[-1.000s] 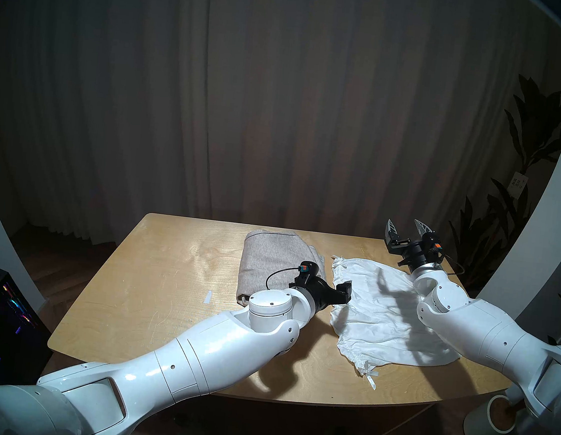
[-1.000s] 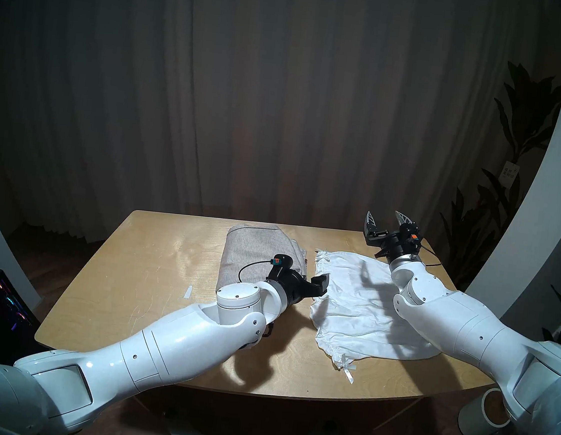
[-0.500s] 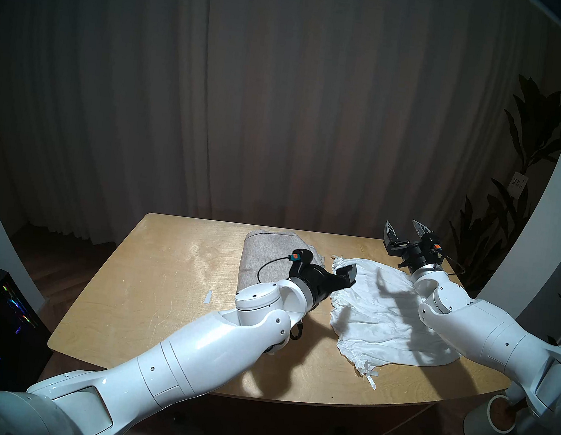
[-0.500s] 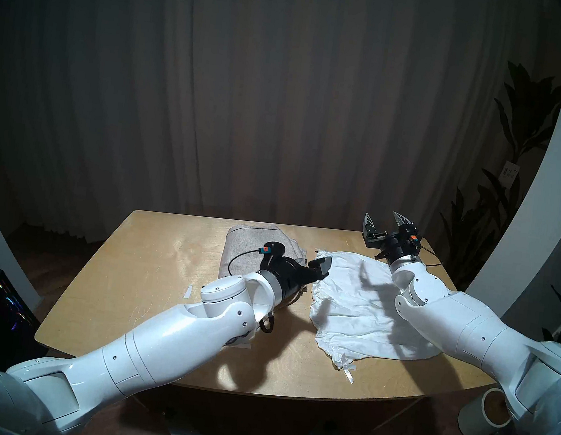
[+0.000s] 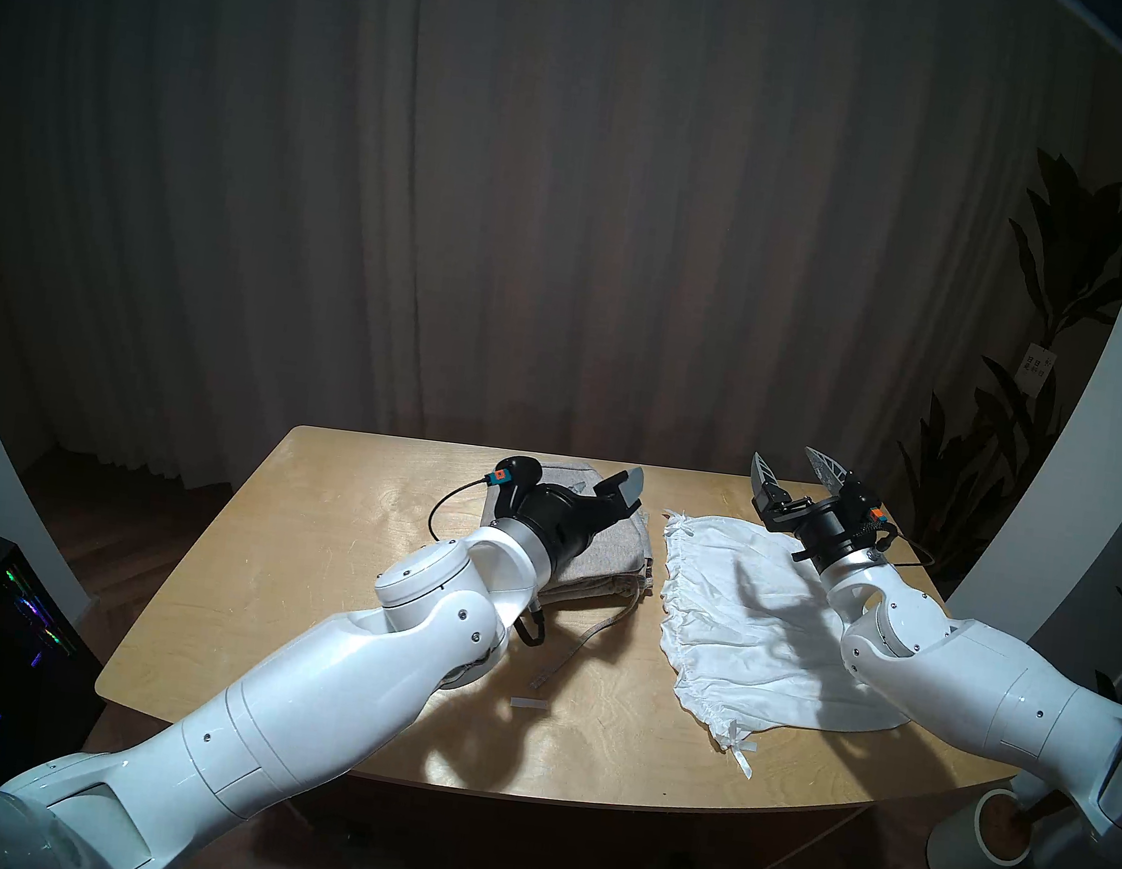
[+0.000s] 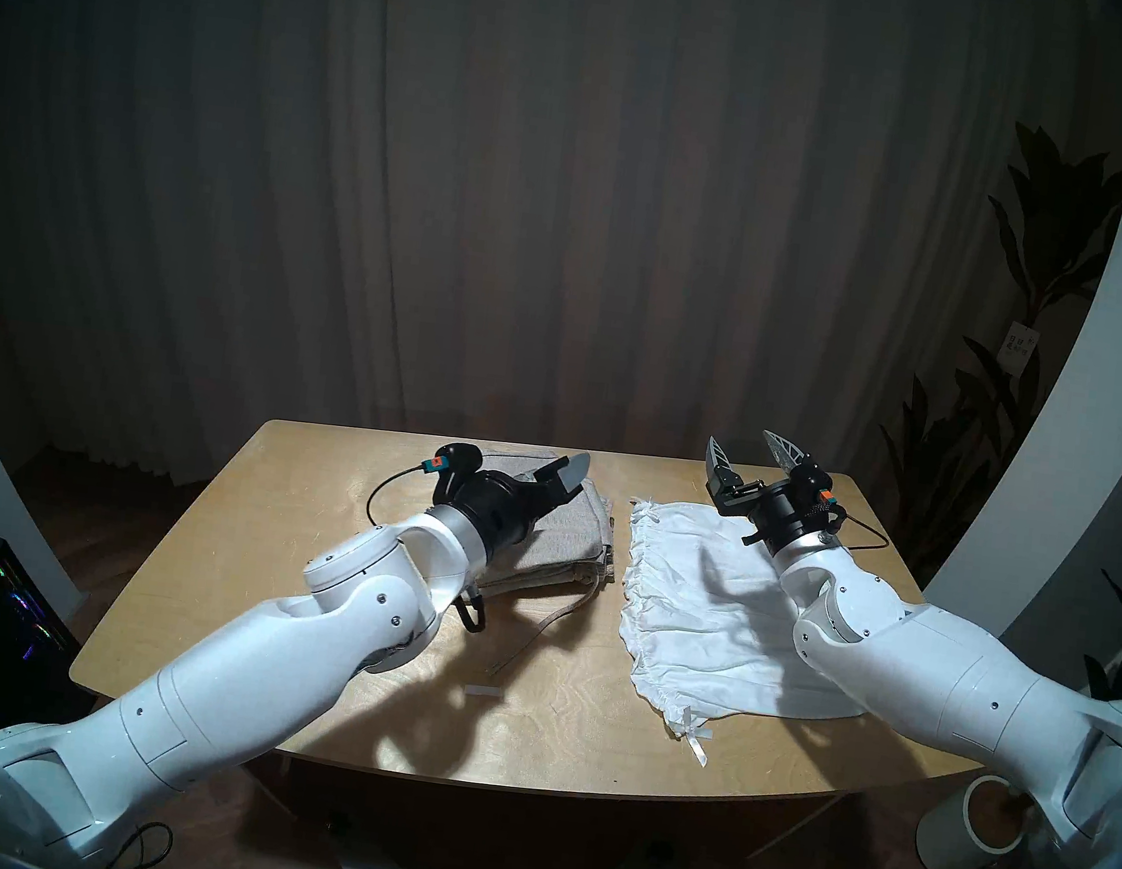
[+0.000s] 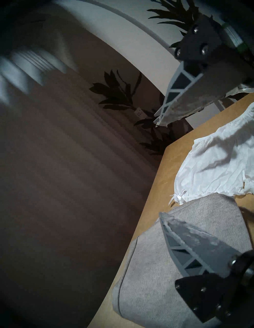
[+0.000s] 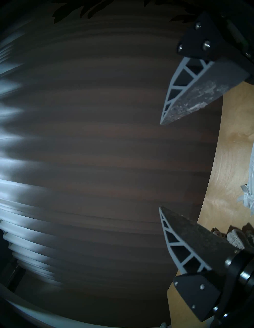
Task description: Fold pants twice and stack them
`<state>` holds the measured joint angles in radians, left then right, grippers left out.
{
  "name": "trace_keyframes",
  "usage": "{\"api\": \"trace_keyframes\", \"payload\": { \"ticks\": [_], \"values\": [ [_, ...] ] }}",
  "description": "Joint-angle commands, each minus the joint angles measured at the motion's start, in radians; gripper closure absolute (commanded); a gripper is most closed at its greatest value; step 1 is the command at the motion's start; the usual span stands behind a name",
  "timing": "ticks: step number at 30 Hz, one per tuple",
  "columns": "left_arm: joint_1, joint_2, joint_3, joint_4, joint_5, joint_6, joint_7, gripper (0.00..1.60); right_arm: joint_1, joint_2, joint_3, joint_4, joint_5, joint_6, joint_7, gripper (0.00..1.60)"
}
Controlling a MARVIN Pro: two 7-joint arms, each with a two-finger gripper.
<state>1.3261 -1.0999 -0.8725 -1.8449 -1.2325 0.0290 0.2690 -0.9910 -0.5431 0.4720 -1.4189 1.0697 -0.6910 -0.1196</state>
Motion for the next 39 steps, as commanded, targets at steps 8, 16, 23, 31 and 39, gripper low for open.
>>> {"api": "trace_keyframes", "payload": {
  "ticks": [8, 16, 23, 31, 39],
  "values": [
    [0.107, 0.095, -0.063, -0.076, -0.077, -0.005, 0.015, 0.0, -0.094, 0.198, 0.016, -0.152, 0.099, -0.064, 0.021, 0.0],
    [0.142, 0.123, -0.071, -0.1, -0.118, 0.005, 0.02, 0.0, -0.134, 0.277, 0.009, -0.217, 0.123, -0.103, 0.065, 0.0],
    [0.162, 0.143, -0.081, -0.131, -0.16, 0.013, 0.016, 0.0, -0.171, 0.351, -0.005, -0.284, 0.141, -0.138, 0.113, 0.0],
    [0.184, 0.169, -0.102, -0.167, -0.213, 0.038, 0.014, 0.0, -0.213, 0.386, -0.021, -0.304, 0.119, -0.181, 0.172, 0.0],
    [0.198, 0.183, -0.129, -0.176, -0.273, 0.064, 0.019, 0.0, -0.24, 0.407, -0.016, -0.332, 0.167, -0.233, 0.207, 0.0]
  ]
}}
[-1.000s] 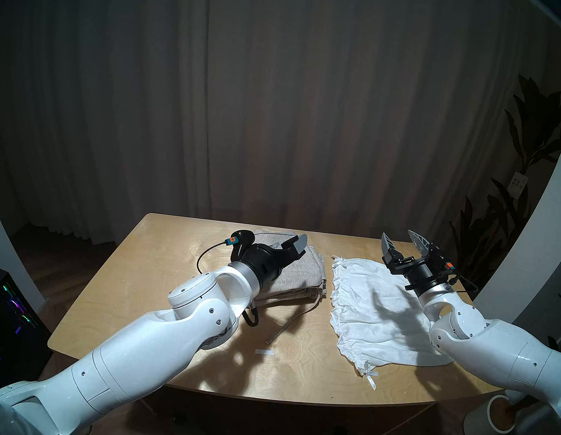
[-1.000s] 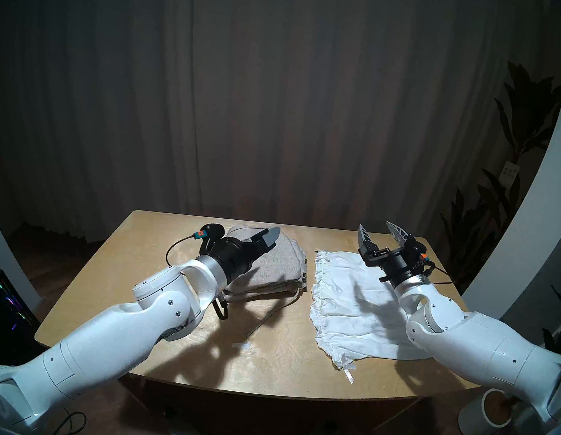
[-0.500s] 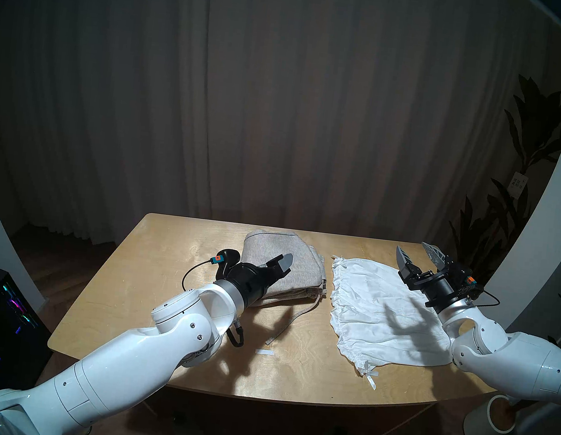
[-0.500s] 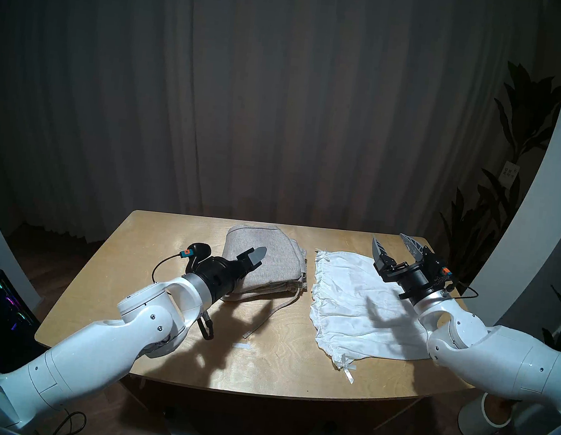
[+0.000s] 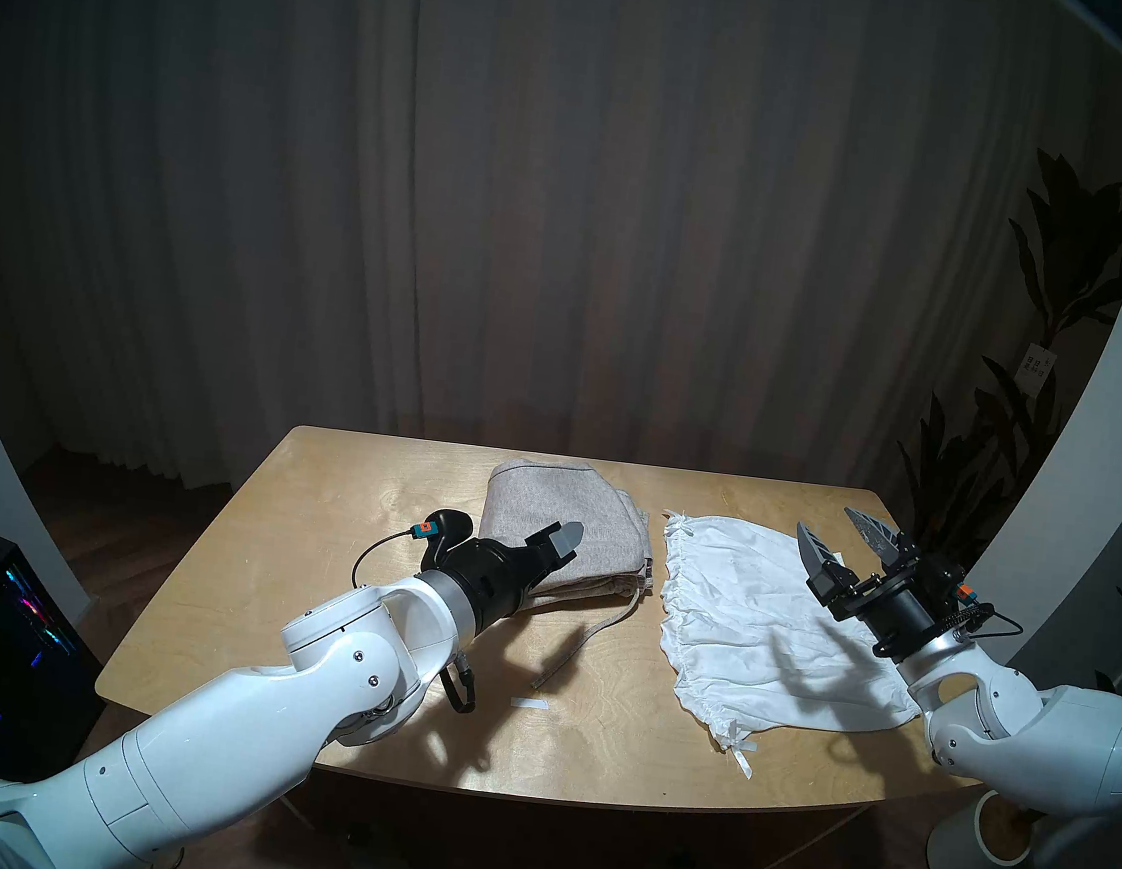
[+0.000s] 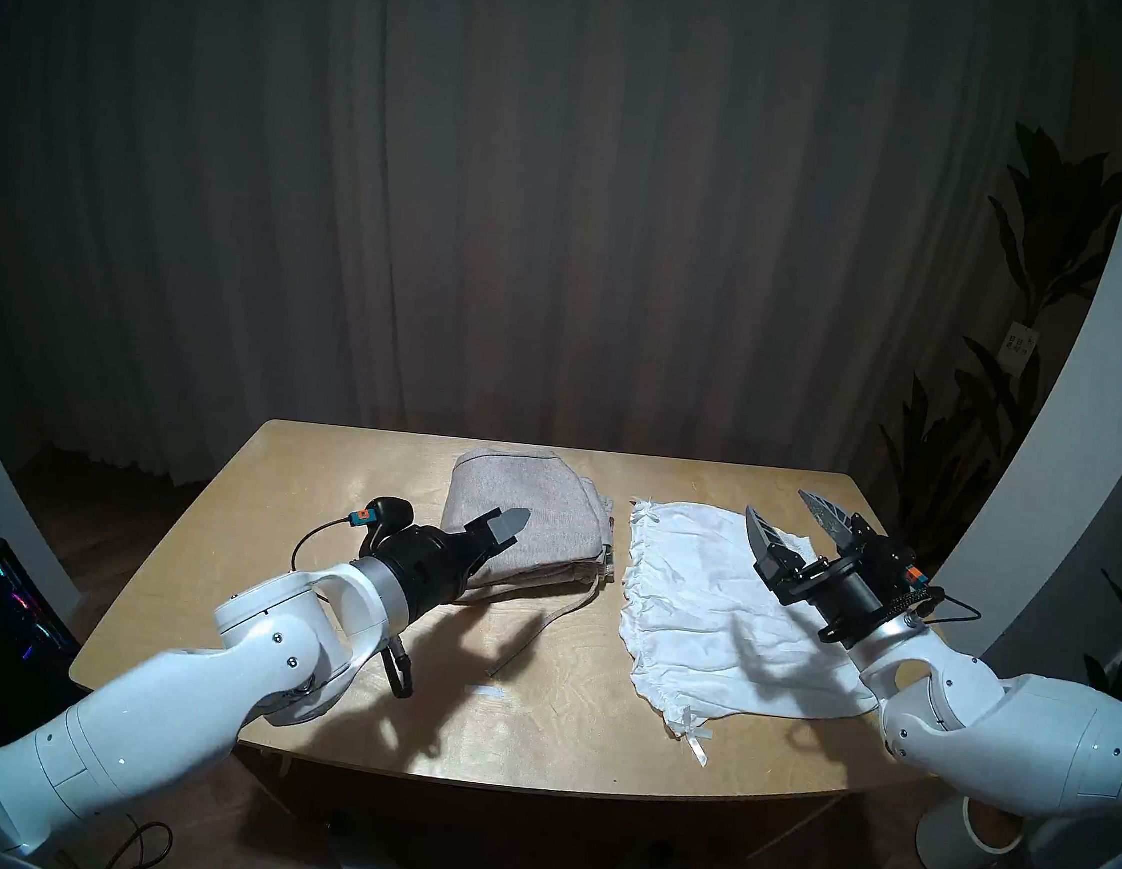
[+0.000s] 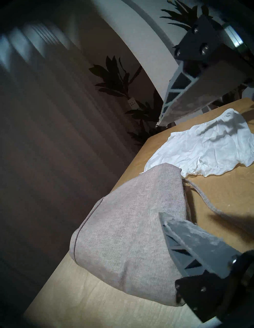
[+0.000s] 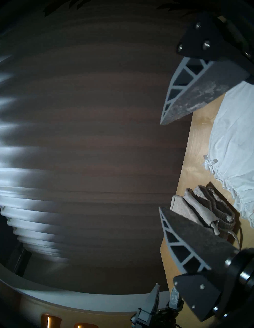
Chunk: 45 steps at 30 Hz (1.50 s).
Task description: Fold pants twice and stack them
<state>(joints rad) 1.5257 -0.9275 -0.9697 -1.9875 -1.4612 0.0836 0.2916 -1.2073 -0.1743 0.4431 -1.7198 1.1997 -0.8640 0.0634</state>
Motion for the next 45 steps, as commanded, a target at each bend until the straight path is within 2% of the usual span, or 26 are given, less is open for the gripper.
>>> {"api": "trace_keyframes", "payload": {
  "ticks": [1, 9, 20, 26, 38, 45],
  "values": [
    [-0.002, 0.01, -0.032, -0.033, -0.044, 0.01, -0.003, 0.0, -0.024, 0.038, 0.013, -0.031, 0.037, -0.061, 0.024, 0.0],
    [0.016, 0.006, -0.031, -0.02, -0.097, 0.031, 0.003, 0.0, -0.056, 0.05, 0.005, -0.021, 0.186, -0.084, -0.019, 0.0],
    [0.022, -0.015, -0.018, -0.017, -0.151, 0.062, 0.004, 0.0, -0.142, 0.06, -0.071, -0.018, 0.366, -0.082, -0.055, 0.0],
    [0.012, -0.028, -0.018, -0.017, -0.172, 0.075, 0.005, 0.0, -0.143, 0.062, -0.086, -0.037, 0.442, -0.096, -0.045, 0.0],
    [-0.008, -0.043, -0.029, -0.009, -0.202, 0.095, 0.013, 0.0, -0.148, 0.065, -0.072, -0.066, 0.517, -0.096, 0.017, 0.0],
    [-0.006, -0.044, -0.027, 0.006, -0.213, 0.105, 0.018, 0.0, -0.114, 0.066, -0.025, -0.094, 0.632, -0.096, -0.013, 0.0]
  ]
}}
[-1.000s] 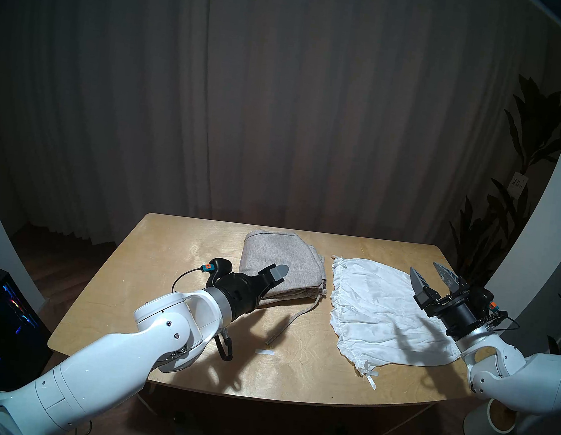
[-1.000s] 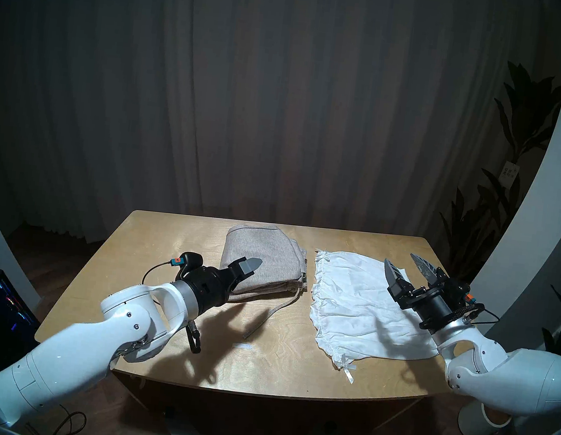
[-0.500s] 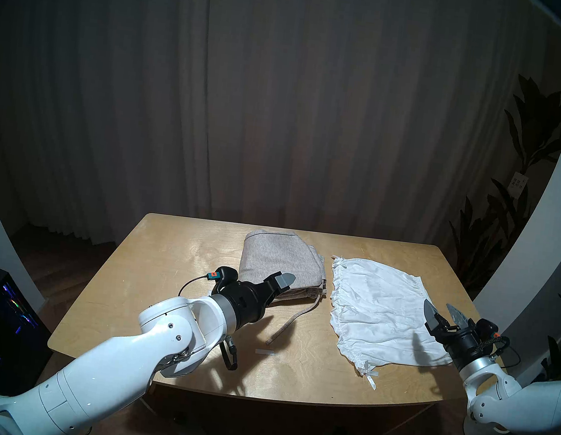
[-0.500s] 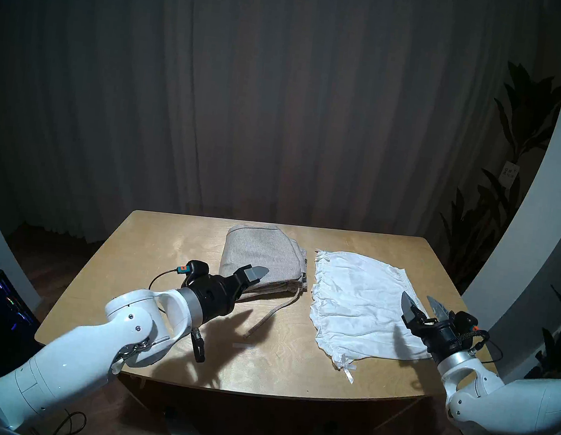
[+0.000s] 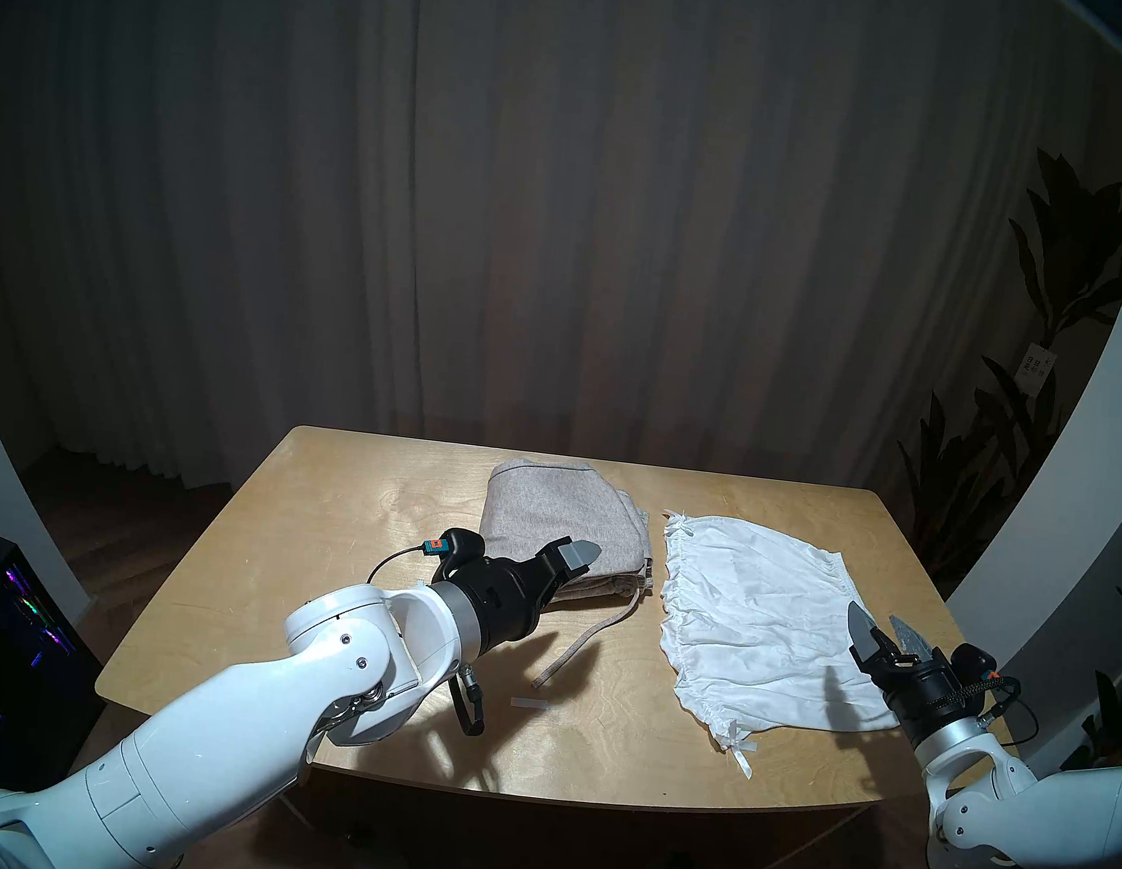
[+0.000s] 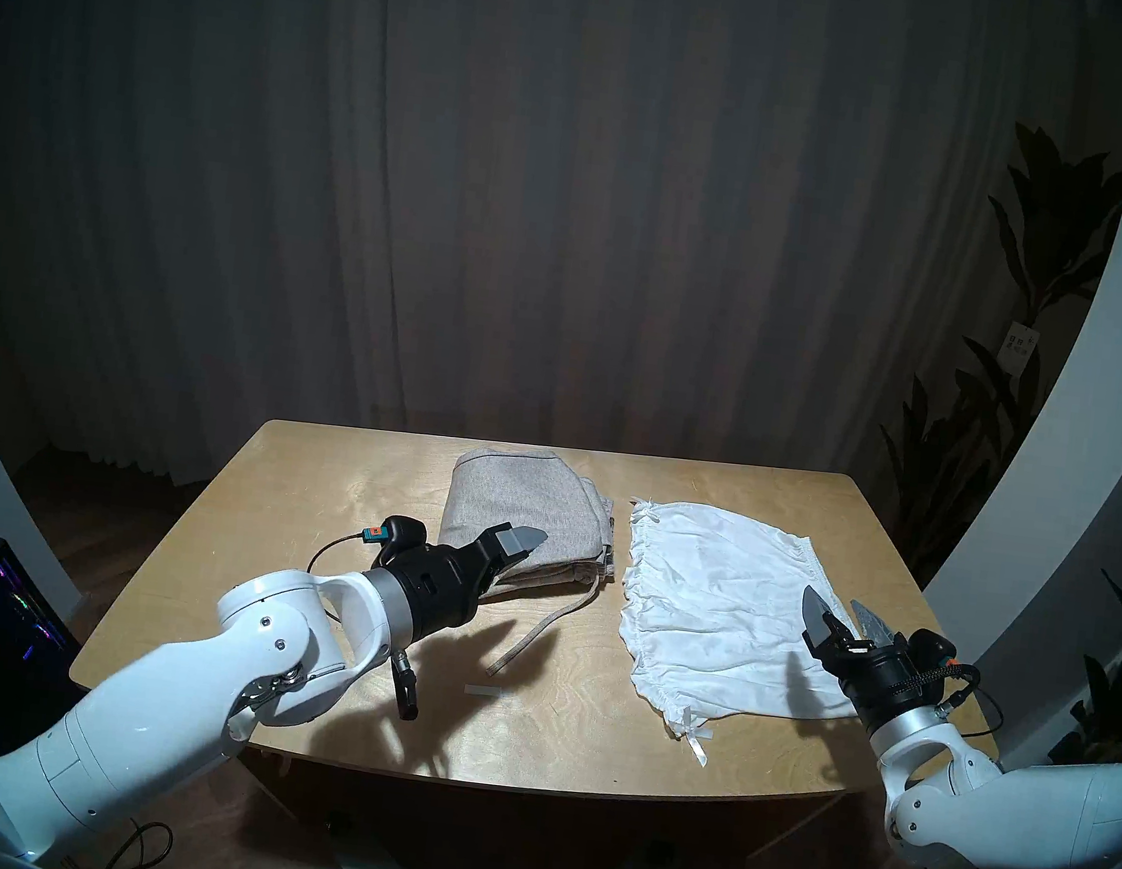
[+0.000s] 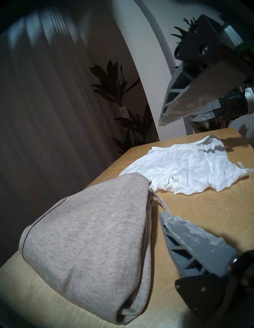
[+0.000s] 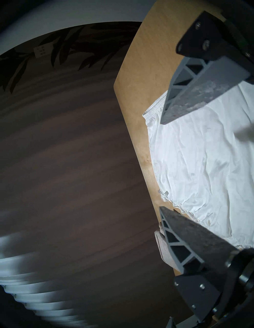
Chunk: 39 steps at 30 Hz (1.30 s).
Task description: Fold pants twice and stack them
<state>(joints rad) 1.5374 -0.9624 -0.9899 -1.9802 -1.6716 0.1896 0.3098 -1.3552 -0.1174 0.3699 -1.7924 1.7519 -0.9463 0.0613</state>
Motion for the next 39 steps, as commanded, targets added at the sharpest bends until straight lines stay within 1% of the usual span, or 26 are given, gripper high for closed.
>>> {"api": "trace_keyframes", "payload": {
  "ticks": [1, 6, 13, 26, 33, 39],
  "values": [
    [-0.018, -0.01, -0.006, 0.0, -0.004, 0.001, 0.001, 0.0, 0.037, 0.009, 0.054, -0.021, 0.093, -0.014, -0.012, 0.0],
    [-0.019, -0.013, -0.005, 0.007, -0.012, 0.009, 0.004, 0.0, 0.044, 0.009, 0.074, -0.007, 0.178, -0.014, -0.037, 0.0],
    [-0.023, -0.02, -0.003, 0.015, -0.023, 0.02, 0.008, 0.0, 0.04, 0.01, 0.083, 0.009, 0.295, -0.014, -0.09, 0.0],
    [-0.033, -0.036, -0.001, 0.026, -0.04, 0.039, 0.014, 0.0, 0.061, 0.01, 0.119, 0.026, 0.495, -0.014, -0.177, 0.0],
    [-0.036, -0.044, 0.003, 0.031, -0.05, 0.05, 0.018, 0.0, 0.08, 0.01, 0.149, 0.011, 0.592, -0.008, -0.217, 0.0],
    [-0.04, -0.052, 0.005, 0.036, -0.057, 0.059, 0.021, 0.0, 0.1, 0.01, 0.179, -0.024, 0.674, 0.0, -0.25, 0.0]
  ]
}}
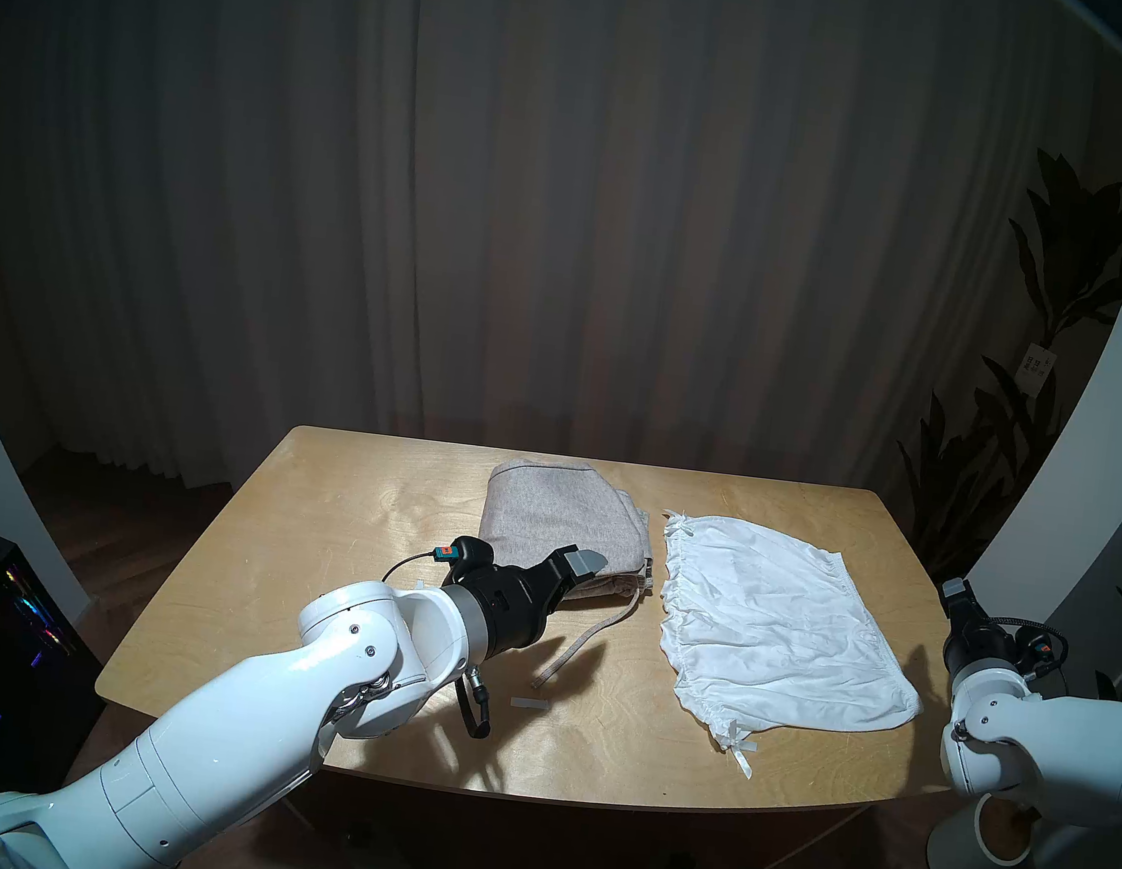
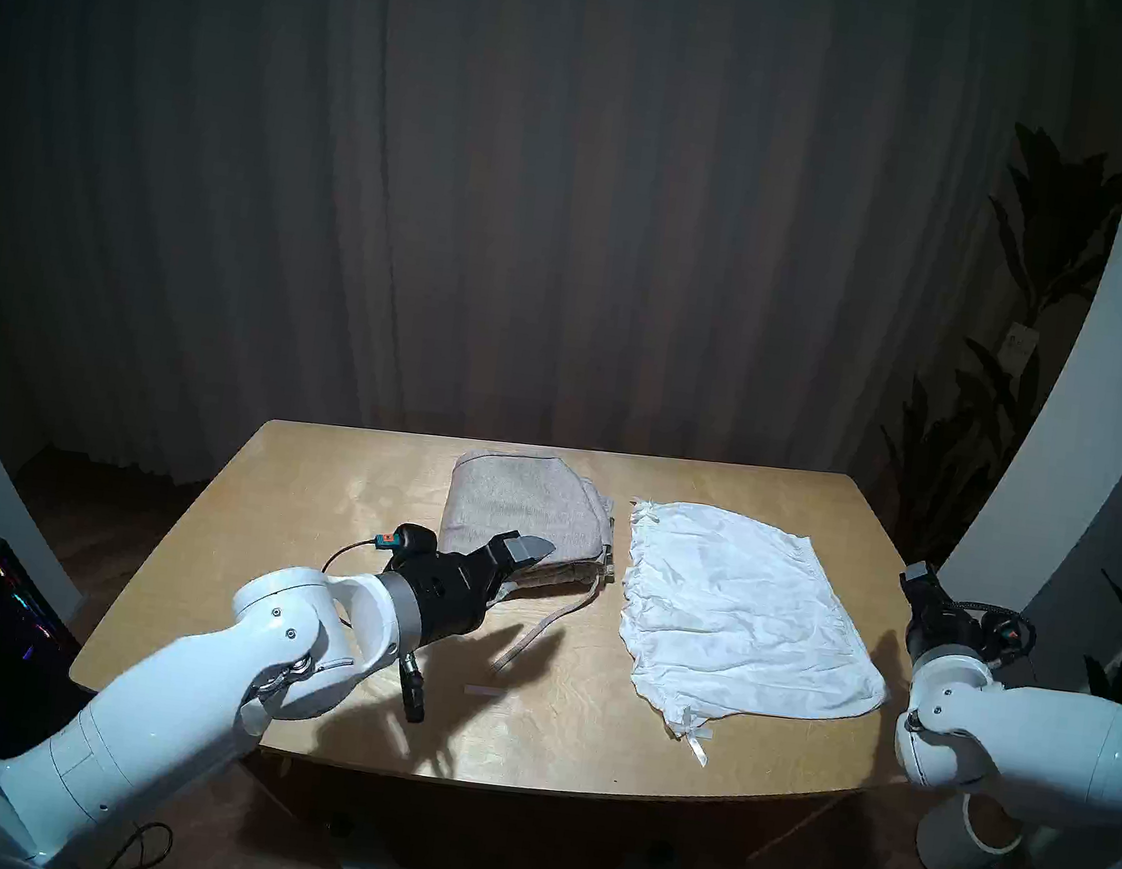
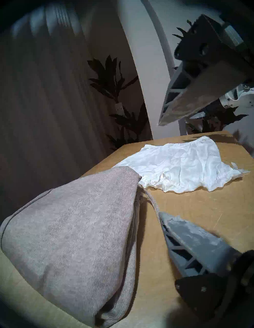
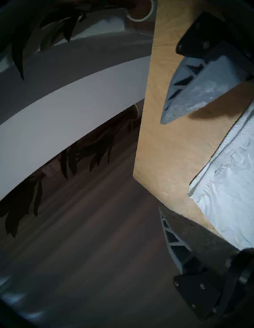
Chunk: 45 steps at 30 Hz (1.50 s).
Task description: Fold pants twice and stack them
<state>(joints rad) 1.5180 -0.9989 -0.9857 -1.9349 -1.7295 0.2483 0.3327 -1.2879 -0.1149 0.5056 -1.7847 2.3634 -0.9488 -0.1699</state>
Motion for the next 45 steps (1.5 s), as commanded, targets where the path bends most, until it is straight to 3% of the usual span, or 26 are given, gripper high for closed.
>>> {"api": "trace_keyframes", "payload": {
  "ticks": [1, 17, 26, 45],
  "values": [
    [-0.022, -0.018, 0.001, -0.008, -0.001, 0.002, -0.001, 0.0, 0.038, 0.007, 0.051, -0.041, 0.081, 0.004, -0.026, 0.0],
    [-0.046, -0.045, 0.002, 0.011, -0.016, 0.024, 0.013, 0.0, 0.116, -0.007, 0.167, -0.16, 0.345, 0.066, -0.107, 0.0],
    [-0.059, -0.062, 0.003, 0.028, -0.025, 0.033, 0.025, 0.0, 0.144, -0.024, 0.23, -0.144, 0.502, 0.157, -0.122, 0.0],
    [-0.078, -0.089, 0.004, 0.074, -0.032, 0.04, 0.059, 0.0, 0.107, -0.004, 0.221, -0.092, 0.516, 0.448, 0.078, 0.0]
  ]
}}
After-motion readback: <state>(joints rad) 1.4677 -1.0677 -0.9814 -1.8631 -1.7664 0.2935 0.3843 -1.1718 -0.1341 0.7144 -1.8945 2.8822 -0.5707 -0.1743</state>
